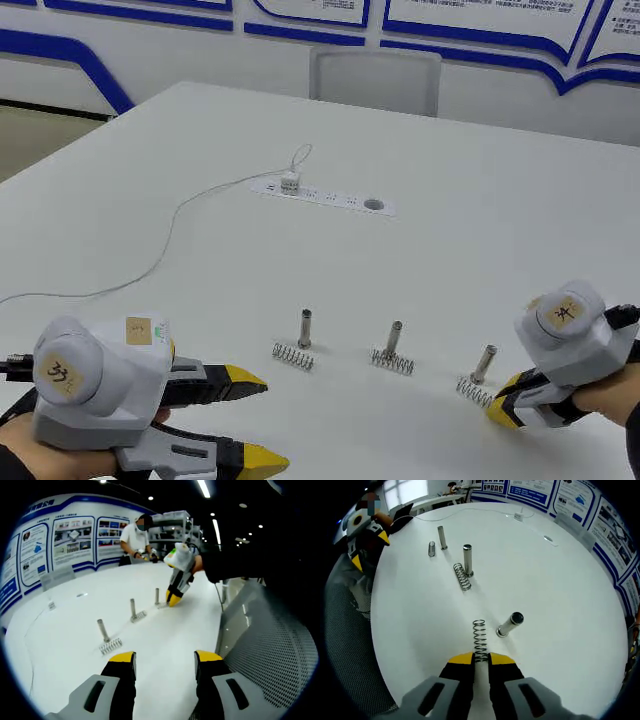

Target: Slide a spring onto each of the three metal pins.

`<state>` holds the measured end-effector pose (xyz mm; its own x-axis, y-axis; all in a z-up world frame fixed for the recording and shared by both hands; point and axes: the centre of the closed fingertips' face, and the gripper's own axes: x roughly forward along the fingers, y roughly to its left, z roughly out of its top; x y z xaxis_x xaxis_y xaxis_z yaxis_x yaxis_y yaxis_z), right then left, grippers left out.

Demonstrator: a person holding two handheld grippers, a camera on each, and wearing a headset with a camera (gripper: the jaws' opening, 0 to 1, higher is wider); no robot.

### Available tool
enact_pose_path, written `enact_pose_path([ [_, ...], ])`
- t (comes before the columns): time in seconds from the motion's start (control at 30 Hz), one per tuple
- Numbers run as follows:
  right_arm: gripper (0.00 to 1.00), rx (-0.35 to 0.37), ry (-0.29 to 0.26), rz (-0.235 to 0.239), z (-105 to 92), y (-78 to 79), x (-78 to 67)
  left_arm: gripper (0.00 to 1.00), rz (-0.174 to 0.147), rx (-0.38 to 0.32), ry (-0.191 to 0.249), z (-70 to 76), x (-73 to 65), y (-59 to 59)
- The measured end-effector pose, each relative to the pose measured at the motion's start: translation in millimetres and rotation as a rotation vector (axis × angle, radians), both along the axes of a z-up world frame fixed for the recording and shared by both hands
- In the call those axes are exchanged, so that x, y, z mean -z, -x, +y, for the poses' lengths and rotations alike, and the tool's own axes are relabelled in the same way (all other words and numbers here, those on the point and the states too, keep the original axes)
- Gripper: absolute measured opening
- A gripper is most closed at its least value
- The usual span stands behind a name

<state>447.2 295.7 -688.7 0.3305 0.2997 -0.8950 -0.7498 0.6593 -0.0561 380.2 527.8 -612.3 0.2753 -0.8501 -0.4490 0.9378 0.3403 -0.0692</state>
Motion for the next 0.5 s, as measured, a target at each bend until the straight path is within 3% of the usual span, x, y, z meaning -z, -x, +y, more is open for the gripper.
enact_pose_path([
  [0.27,0.12,-0.005,-0.016,-0.007,8.0,10.0,-8.8,0.48,-0.010,0.060,-0.038,0.4,0.3,2.3],
  [0.37,0.12,-0.010,-0.022,-0.011,11.2,13.0,-11.8,0.48,-0.027,0.075,-0.066,3.2,-4.0,-6.9],
  [0.5,0.11,-0.005,-0.029,-0.010,13.7,13.8,-10.8,0.47,-0.054,0.092,-0.068,-2.0,-16.6,-18.8],
])
